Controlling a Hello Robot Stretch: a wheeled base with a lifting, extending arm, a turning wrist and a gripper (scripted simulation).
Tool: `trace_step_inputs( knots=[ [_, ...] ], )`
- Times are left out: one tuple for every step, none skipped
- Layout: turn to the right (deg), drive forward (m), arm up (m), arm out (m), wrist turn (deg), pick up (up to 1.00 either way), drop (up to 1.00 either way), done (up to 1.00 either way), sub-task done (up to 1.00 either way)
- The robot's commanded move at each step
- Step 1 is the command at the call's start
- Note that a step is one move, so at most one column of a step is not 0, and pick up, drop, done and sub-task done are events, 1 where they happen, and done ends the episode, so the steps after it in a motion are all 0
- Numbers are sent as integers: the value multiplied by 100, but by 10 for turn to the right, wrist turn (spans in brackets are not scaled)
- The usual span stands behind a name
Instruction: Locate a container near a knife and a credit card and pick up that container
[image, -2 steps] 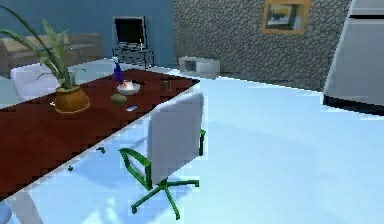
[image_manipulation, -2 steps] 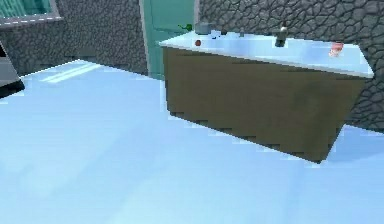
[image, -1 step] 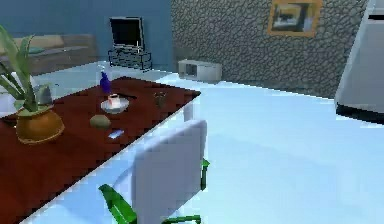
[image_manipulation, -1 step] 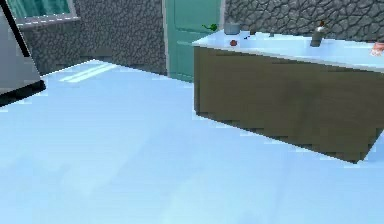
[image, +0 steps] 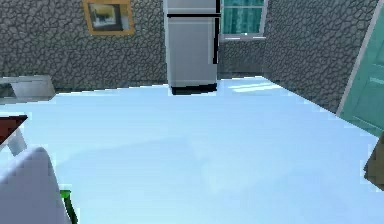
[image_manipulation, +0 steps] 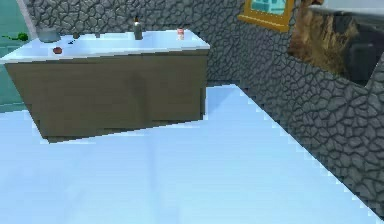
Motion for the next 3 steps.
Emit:
trace_step_inputs(
  knots=[
    [180,0,0,0,0,0,0,0,0],
    [0,25,0,0,0,0,0,0,0],
    [-300,0,0,0,0,0,0,0,0]
  ],
)
